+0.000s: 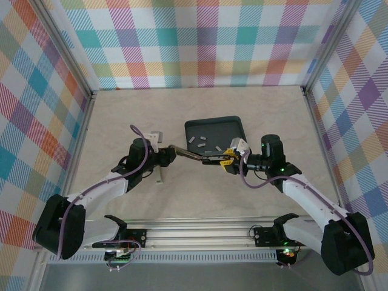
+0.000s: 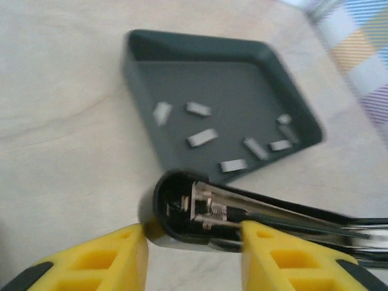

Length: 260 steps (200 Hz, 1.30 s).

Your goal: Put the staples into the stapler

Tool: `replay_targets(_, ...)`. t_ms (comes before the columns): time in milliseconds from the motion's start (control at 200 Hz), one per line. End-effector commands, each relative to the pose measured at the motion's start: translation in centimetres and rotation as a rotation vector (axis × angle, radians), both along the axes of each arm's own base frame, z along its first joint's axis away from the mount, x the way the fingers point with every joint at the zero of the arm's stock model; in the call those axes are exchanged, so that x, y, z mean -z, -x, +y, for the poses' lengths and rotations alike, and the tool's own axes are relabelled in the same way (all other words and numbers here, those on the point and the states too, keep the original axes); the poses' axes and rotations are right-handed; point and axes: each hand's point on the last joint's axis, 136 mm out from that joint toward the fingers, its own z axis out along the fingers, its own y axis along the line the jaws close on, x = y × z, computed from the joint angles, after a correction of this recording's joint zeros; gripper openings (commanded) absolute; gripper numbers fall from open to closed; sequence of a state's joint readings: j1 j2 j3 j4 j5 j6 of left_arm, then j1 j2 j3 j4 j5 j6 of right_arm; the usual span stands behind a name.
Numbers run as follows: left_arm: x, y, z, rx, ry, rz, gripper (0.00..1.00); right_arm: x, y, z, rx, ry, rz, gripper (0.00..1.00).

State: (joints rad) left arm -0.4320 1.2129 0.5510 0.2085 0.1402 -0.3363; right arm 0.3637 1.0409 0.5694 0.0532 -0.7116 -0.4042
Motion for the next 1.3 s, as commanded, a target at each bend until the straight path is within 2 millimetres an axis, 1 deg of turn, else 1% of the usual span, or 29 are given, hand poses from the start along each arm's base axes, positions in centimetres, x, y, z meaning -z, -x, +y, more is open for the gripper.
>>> replay_targets(0, 3.8, -0.5, 5.5, -0.189, -0.203, 0.076, 0.45, -4.1, 2.7, 1.3, -0.175, -0.118, -0.114, 0.00)
replay_targets(165, 3.2, -0.6, 5.4, -0.182, -0.202, 0.071, 0.53, -4.1, 2.2, 1.2, -0.142, -0.106, -0.113, 0.00)
replay_targets(240, 2.3, -0.7, 5.2, -0.162, -0.202, 0.043, 0.54, -4.0, 2.0, 1.1, -0.129, -0.100, -0.112, 0.00)
replay_targets(285, 1.3, -0.8, 4.7, -0.127, -0.198, 0.012, 0.55, -3.9, 1.9, 1.0, -0.126, -0.097, -0.111, 0.00)
replay_targets(320, 0.6, -0.7, 3.9, -0.074, -0.195, -0.017, 0.55, -3.9, 1.9, 1.0, -0.127, -0.096, -0.110, 0.00)
replay_targets(410, -2.2, -0.5, 1.5, 0.092, -0.180, -0.115, 0.55, -3.8, 2.0, 1.1, -0.138, -0.097, -0.117, 0.00)
replay_targets(470, -4.1, 0.3, -0.5, 0.244, -0.164, -0.187, 0.56, -3.9, 2.1, 1.2, -0.151, -0.101, -0.119, 0.00)
replay_targets(560, -6.3, 2.6, -3.7, 0.527, -0.150, -0.291, 0.56, -4.0, 2.2, 1.4, -0.172, -0.113, -0.126, 0.00)
replay_targets(615, -6.9, 4.3, -5.3, 0.687, -0.152, -0.328, 0.56, -4.1, 2.2, 1.5, -0.179, -0.117, -0.131, 0.00)
replay_targets(665, -7.5, 5.3, -6.3, 0.793, -0.160, -0.346, 0.55, -4.2, 2.2, 1.6, -0.188, -0.120, -0.137, 0.00)
replay_targets(775, -7.8, 7.1, -8.5, 0.972, -0.187, -0.370, 0.54, -4.2, 2.5, 1.7, -0.214, -0.122, -0.142, 0.00)
replay_targets(800, -8.0, 7.1, -9.0, 0.998, -0.203, -0.388, 0.54, -4.2, 2.6, 1.7, -0.223, -0.123, -0.145, 0.00)
replay_targets(820, -7.6, 7.6, -9.2, 1.029, -0.215, -0.375, 0.54, -4.2, 2.8, 1.7, -0.233, -0.124, -0.152, 0.00)
replay_targets(860, -7.6, 8.0, -9.9, 1.086, -0.230, -0.394, 0.55, -4.3, 2.9, 1.8, -0.246, -0.128, -0.160, 0.00)
replay_targets(975, -7.4, 8.9, -11.8, 1.214, -0.238, -0.411, 0.55, -4.4, 2.8, 1.9, -0.257, -0.131, -0.160, 0.00)
replay_targets(1110, -7.0, 9.1, -13.2, 1.288, -0.252, -0.407, 0.54, -4.5, 2.8, 2.1, -0.269, -0.135, -0.164, 0.00)
replay_targets(1295, -6.4, 9.5, -14.5, 1.342, -0.245, -0.404, 0.52, -4.6, 2.7, 2.1, -0.272, -0.137, -0.166, 0.00)
